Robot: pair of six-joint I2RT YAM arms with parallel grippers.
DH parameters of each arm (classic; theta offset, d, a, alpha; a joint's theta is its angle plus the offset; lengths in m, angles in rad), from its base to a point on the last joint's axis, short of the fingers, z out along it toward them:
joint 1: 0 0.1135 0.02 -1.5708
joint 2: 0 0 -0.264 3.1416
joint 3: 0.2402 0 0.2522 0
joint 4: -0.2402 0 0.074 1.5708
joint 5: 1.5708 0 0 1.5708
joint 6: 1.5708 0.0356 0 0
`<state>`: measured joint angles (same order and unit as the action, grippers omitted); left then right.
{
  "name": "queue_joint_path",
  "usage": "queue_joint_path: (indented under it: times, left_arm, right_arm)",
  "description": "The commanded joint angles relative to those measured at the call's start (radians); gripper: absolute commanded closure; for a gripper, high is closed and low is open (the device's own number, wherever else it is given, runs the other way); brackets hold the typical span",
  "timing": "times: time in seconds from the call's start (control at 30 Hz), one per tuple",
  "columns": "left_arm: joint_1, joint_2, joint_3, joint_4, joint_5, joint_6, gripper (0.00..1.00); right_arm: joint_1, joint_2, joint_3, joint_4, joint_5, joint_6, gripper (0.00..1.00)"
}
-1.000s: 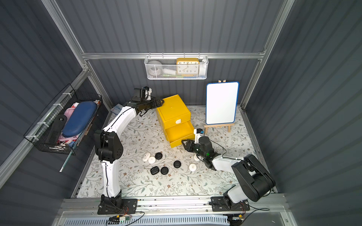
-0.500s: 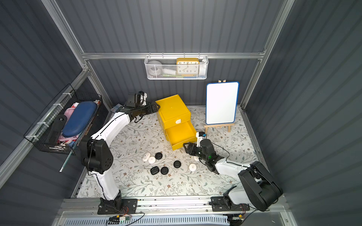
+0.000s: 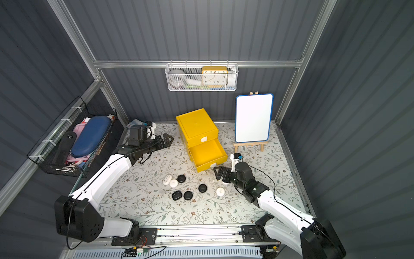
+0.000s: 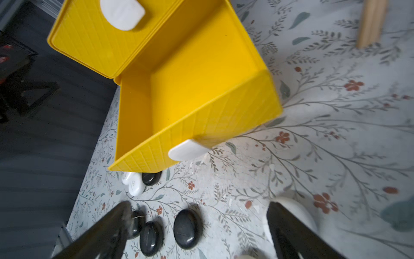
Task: Put the bluetooth earphones in the drawer according to color
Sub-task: Open the drawer in the storage box, then pick up the Bluetooth earphone from the center of the board.
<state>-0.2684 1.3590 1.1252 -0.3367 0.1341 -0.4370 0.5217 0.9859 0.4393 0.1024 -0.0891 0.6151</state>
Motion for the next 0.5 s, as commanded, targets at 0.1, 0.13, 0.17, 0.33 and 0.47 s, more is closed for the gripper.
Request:
queue_joint_path:
  times: [0.1,0.13,0.17,0.33,0.47]
  left_arm:
    - [0.003,-0.127,-0.234,0.015,0.036,-0.085,0.01]
    - [0.003,-0.143,-0.266,0.015,0.036,-0.087,0.01]
    - [0.003,-0.157,-0.297,0.017,0.036,-0.092,0.01]
    - [0.003,-0.167,-0.378,0.048,0.044,-0.102,0.01]
    - [0.003,-0.112,-0.391,0.049,0.061,-0.107,0.01]
  right_arm:
    - [0.001,-0.043,0.025,-0.283,0.219,-0.028,0.01]
    - [0.0,-0.041,0.028,-0.304,0.251,-0.019,0.01]
    - [0.001,-0.034,0.035,-0.33,0.288,-0.001,0.01]
    - [0.0,0.057,0.079,-0.39,0.327,0.001,0.01]
    - [0.001,0.168,0.143,-0.418,0.26,-0.036,0.01]
